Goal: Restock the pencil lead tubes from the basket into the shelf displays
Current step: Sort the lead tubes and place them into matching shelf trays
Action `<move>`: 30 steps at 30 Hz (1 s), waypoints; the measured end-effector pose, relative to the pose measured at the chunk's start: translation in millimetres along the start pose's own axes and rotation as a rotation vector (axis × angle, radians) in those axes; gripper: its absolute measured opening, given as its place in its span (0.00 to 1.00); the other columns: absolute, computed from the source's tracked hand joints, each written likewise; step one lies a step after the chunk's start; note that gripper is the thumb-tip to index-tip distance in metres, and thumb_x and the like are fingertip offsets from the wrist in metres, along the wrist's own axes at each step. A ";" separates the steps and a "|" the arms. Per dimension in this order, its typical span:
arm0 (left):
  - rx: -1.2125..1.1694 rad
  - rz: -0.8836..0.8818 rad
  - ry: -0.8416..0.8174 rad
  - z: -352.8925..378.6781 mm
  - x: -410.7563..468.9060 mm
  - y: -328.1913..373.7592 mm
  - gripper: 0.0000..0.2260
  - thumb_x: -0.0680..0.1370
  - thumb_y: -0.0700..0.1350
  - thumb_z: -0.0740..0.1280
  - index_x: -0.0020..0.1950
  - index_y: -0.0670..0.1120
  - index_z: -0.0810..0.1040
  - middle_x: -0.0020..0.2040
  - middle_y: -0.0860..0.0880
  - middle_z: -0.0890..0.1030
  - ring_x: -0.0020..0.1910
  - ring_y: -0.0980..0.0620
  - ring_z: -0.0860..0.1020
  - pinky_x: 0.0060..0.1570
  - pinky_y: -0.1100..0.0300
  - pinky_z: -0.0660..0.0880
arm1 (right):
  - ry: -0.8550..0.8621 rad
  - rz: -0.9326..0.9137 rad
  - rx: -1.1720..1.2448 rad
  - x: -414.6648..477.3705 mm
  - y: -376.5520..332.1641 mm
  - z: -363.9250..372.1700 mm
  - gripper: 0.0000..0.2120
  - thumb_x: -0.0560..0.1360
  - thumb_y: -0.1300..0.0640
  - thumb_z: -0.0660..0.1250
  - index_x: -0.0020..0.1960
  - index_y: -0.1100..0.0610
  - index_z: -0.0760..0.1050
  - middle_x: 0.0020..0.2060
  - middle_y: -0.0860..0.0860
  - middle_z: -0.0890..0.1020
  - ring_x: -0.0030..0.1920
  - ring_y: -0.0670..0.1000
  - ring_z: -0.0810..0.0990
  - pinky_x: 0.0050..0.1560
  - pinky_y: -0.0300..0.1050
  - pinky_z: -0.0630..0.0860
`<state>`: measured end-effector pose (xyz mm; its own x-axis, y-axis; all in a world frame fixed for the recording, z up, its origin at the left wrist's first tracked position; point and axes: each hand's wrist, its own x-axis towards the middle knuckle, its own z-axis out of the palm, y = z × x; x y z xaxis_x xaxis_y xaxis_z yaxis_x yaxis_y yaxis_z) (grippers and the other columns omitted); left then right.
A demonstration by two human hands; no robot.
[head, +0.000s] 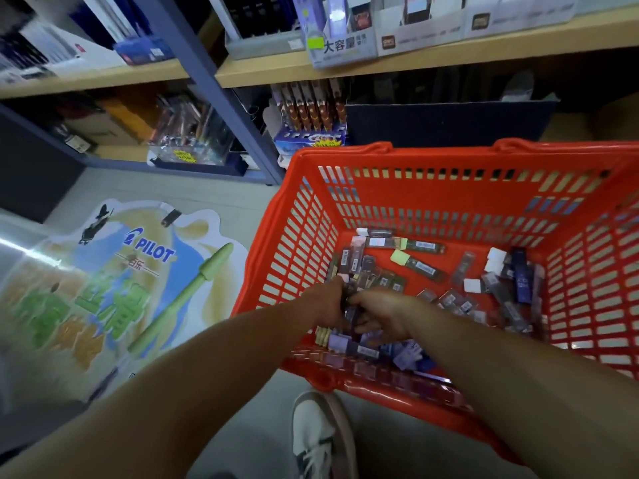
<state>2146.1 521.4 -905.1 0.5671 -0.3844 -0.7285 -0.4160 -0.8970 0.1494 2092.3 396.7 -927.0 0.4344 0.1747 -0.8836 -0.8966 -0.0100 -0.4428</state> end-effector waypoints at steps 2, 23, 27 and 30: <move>-0.037 -0.008 -0.030 -2.6 2.8 -3.2 0.31 0.69 0.48 0.77 0.65 0.44 0.64 0.58 0.44 0.78 0.52 0.46 0.78 0.45 0.55 0.75 | 0.001 -0.020 0.009 1.5 2.0 -3.1 0.12 0.79 0.50 0.64 0.58 0.55 0.76 0.54 0.55 0.82 0.53 0.54 0.82 0.52 0.53 0.79; -0.257 0.068 -0.016 -12.2 7.2 10.3 0.29 0.69 0.43 0.76 0.65 0.47 0.65 0.53 0.42 0.77 0.45 0.46 0.77 0.39 0.52 0.74 | 0.123 -0.221 -0.530 -12.2 -23.0 -15.7 0.12 0.77 0.63 0.63 0.60 0.58 0.73 0.50 0.60 0.80 0.49 0.61 0.84 0.45 0.54 0.82; -0.420 0.030 0.109 -26.0 7.9 5.2 0.19 0.69 0.41 0.75 0.55 0.48 0.71 0.43 0.45 0.77 0.35 0.49 0.75 0.33 0.53 0.76 | -0.017 -0.170 -0.188 -6.5 -11.2 -22.9 0.13 0.78 0.63 0.64 0.61 0.54 0.74 0.46 0.57 0.77 0.43 0.56 0.77 0.49 0.54 0.80; -0.676 0.009 0.139 -32.9 9.1 8.5 0.21 0.69 0.37 0.75 0.58 0.47 0.71 0.45 0.41 0.79 0.38 0.45 0.79 0.40 0.47 0.80 | -0.073 -0.181 -0.052 -4.2 -3.1 -20.9 0.14 0.78 0.62 0.67 0.62 0.52 0.75 0.54 0.55 0.78 0.50 0.55 0.79 0.49 0.52 0.80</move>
<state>2171.1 503.1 -888.5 0.6702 -0.3763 -0.6397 0.0878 -0.8157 0.5717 2095.1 375.4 -925.1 0.5791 0.2492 -0.7763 -0.7979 -0.0220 -0.6023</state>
